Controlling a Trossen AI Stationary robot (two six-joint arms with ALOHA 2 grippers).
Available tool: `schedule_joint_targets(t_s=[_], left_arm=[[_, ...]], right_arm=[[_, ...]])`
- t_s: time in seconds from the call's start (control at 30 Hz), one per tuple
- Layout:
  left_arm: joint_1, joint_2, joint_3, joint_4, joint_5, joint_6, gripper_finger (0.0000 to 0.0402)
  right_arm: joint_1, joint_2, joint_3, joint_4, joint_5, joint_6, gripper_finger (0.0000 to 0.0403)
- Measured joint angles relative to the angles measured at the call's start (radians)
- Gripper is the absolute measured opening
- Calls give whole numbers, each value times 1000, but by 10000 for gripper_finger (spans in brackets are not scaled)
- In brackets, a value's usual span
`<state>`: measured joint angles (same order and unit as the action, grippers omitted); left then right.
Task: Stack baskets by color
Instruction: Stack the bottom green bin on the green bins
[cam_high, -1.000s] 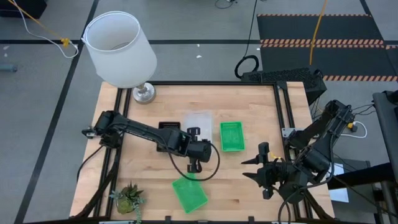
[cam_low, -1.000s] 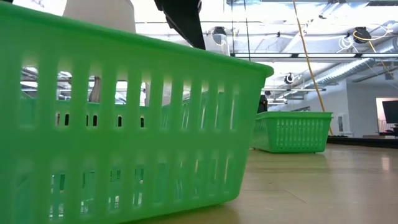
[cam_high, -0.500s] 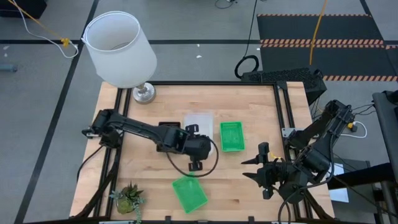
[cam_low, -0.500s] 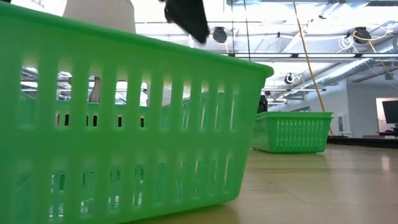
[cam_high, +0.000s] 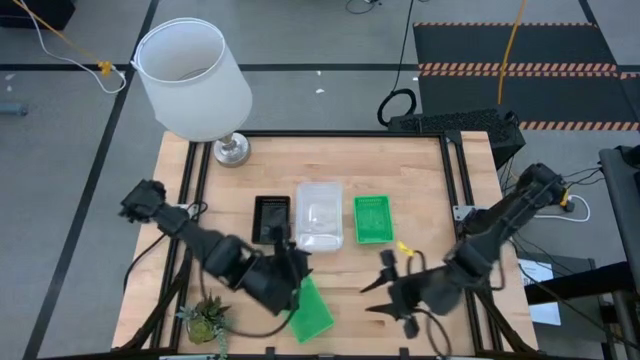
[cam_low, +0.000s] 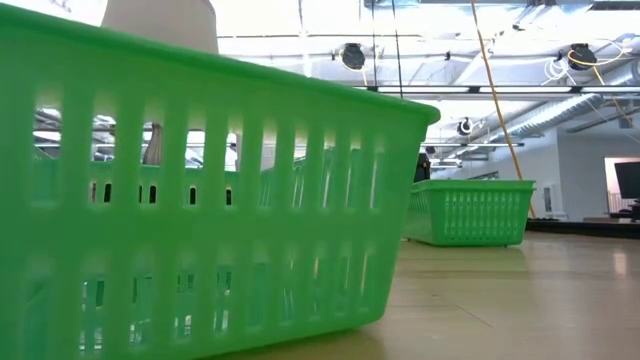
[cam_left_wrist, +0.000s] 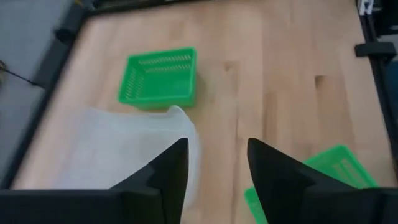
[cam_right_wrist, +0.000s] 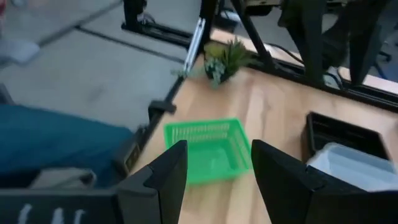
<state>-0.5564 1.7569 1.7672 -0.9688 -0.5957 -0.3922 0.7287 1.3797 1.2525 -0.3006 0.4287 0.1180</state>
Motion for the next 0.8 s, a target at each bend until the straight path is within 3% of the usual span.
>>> schedule_joint_targets(t_s=[0.1, 0.33, 0.8], left_arm=[[-49, 0, 0, -1, -67, 9, 150], [-68, -22, 0, -87, -113, -39, 130], [-53, -19, -1, -161, -154, -63, 127]], right_arm=[[-63, 54, 0, 57, -80, -3, 171], [-179, 233, 0, 238, -323, -33, 171], [-233, 499, 69, 334, -530, -78, 171]])
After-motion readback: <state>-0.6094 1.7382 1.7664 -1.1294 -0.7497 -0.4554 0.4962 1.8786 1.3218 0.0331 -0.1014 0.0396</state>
